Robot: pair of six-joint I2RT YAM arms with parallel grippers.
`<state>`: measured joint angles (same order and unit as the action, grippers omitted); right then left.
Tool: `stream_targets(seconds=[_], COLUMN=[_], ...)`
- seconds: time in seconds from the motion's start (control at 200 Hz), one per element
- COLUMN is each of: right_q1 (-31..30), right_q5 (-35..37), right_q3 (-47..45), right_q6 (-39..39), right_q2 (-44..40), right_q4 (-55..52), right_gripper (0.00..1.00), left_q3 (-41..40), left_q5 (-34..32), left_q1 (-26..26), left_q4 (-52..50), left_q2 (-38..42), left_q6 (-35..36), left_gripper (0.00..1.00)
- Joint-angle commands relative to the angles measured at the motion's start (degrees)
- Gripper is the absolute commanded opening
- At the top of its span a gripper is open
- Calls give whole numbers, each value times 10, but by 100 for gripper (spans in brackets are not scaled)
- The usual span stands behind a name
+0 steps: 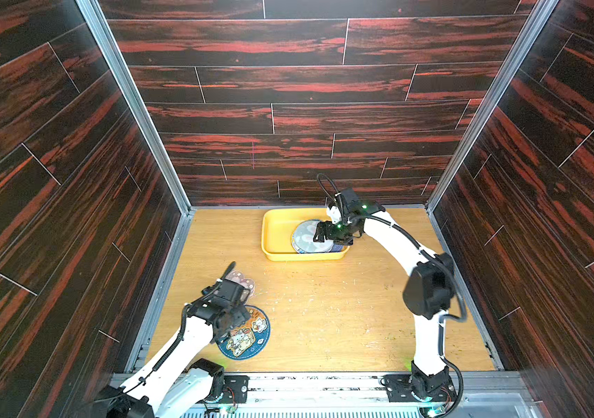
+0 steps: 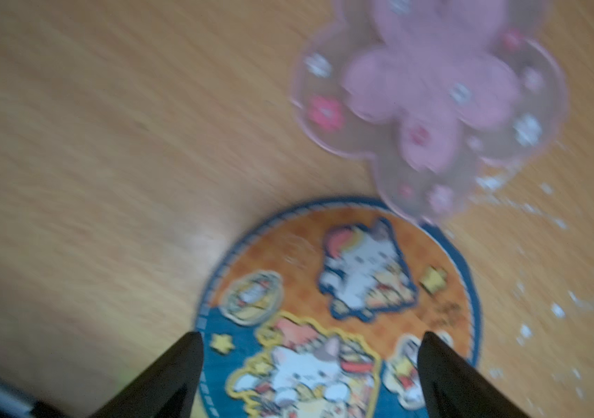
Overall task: Put the coasters into the storage box
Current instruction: Place the coaster in the storage box, then move the coaster to the center of the board.
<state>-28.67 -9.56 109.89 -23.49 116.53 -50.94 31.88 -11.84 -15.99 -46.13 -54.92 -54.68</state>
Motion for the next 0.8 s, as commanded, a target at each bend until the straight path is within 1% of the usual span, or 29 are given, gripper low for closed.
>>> stream_targets(seconds=[0.0,0.125,0.296,0.446,0.546,0.611,0.797], right_q1=[-3,-6,-6,-5,-5,-6,-6], right_q5=[-19,-18,-10,-4,-4,-6,-14], right_q3=[-39,-83,-128,-150,-155,-157,-174], right_q6=[-8,-9,-10,-10,-10,-10,-14], right_q2=[-54,-92,-132,-158,-163,-164,-169], right_q4=[13,24,33,41,41,43,51], right_gripper=[88,90,91,93,94,94,94], left_q3=[-15,-33,-76,-98,-109,-114,-104], left_q5=[-17,-19,22,53,113,136,151], left_q1=[26,48,72,72,71,68,51], left_q4=[-20,-1,58,87,115,127,122], left_q2=[8,1,-20,-24,-38,-54,-64], left_q6=[7,-6,-10,-12,-1,-6,4], left_gripper=[96,96,96,97,97,97,97])
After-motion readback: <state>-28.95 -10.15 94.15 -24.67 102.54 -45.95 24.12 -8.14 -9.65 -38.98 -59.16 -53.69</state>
